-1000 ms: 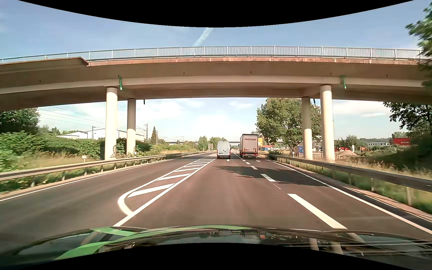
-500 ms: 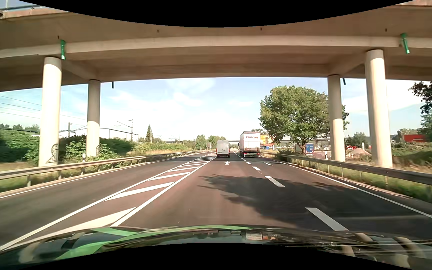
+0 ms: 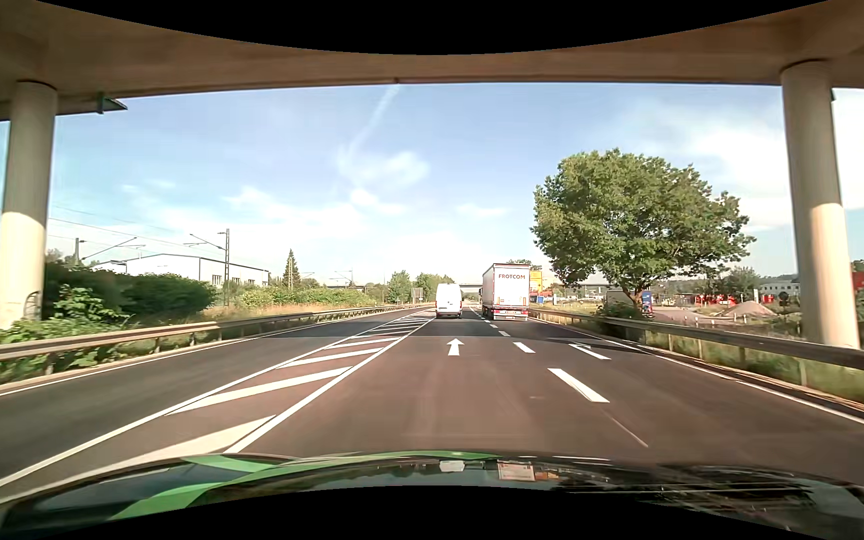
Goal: Follow the waypoints while adhering to traffic rules and regulations
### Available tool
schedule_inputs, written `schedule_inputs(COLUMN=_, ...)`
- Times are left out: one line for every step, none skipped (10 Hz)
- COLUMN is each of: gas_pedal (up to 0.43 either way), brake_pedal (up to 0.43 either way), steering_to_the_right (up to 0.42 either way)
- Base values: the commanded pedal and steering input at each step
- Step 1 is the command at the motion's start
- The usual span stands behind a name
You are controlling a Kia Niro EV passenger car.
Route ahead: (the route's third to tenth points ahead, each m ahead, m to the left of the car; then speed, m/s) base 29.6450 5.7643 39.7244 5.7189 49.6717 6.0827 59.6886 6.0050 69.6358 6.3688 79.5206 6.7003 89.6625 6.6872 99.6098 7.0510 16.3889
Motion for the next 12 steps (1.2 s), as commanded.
schedule_inputs(gas_pedal=0.311, brake_pedal=0.000, steering_to_the_right=-0.005)
schedule_inputs(gas_pedal=0.311, brake_pedal=0.000, steering_to_the_right=-0.005)
schedule_inputs(gas_pedal=0.311, brake_pedal=0.000, steering_to_the_right=-0.005)
schedule_inputs(gas_pedal=0.311, brake_pedal=0.000, steering_to_the_right=-0.005)
schedule_inputs(gas_pedal=0.311, brake_pedal=0.000, steering_to_the_right=-0.005)
schedule_inputs(gas_pedal=0.311, brake_pedal=0.000, steering_to_the_right=-0.005)
schedule_inputs(gas_pedal=0.311, brake_pedal=0.000, steering_to_the_right=-0.005)
schedule_inputs(gas_pedal=0.311, brake_pedal=0.000, steering_to_the_right=-0.005)
schedule_inputs(gas_pedal=0.311, brake_pedal=0.000, steering_to_the_right=-0.005)
schedule_inputs(gas_pedal=0.311, brake_pedal=0.000, steering_to_the_right=-0.004)
schedule_inputs(gas_pedal=0.311, brake_pedal=0.000, steering_to_the_right=-0.004)
schedule_inputs(gas_pedal=0.311, brake_pedal=0.000, steering_to_the_right=-0.002)
